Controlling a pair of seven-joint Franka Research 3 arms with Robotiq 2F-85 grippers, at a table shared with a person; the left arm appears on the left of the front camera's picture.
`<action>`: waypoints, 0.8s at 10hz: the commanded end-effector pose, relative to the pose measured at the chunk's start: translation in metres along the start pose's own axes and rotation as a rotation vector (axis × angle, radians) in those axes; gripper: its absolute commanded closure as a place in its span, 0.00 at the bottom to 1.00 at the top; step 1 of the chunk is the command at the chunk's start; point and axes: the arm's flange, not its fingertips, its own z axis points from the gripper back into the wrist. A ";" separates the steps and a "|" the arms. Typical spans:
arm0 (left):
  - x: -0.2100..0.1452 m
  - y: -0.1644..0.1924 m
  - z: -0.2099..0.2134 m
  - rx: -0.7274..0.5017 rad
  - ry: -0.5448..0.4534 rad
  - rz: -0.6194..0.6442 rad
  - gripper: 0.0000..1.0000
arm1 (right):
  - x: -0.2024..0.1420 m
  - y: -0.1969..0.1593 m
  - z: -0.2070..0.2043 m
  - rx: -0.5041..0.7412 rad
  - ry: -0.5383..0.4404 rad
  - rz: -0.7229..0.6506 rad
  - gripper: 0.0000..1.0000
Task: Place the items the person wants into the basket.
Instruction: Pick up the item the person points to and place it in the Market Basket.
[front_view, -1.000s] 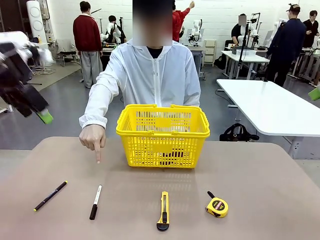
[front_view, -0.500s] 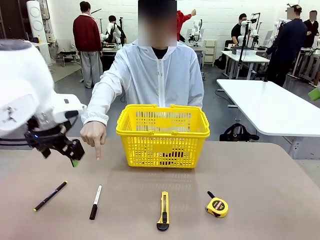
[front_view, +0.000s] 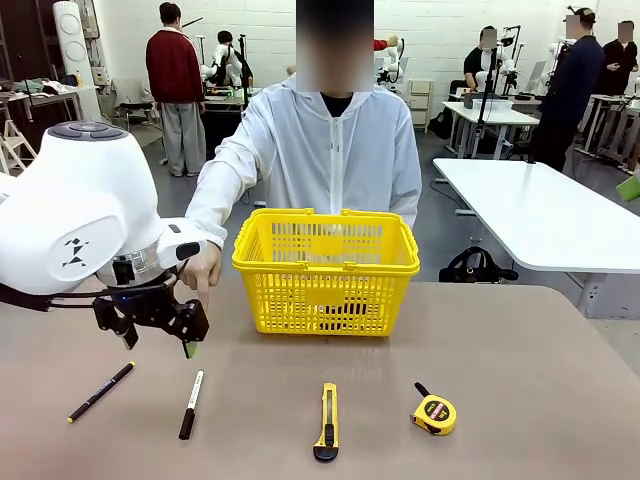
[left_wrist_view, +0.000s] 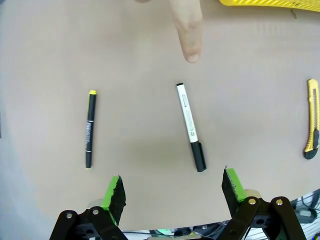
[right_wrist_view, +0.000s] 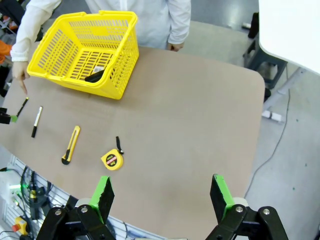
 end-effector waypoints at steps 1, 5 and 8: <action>0.015 0.001 -0.004 -0.090 0.011 0.041 0.00 | -0.001 0.000 -0.003 0.000 0.010 0.000 0.00; 0.006 0.002 -0.003 -0.031 0.011 0.024 0.00 | -0.001 0.000 -0.003 0.000 0.010 0.000 0.00; 0.006 0.002 -0.003 -0.031 0.011 0.024 0.00 | -0.001 0.000 -0.003 0.000 0.010 0.000 0.00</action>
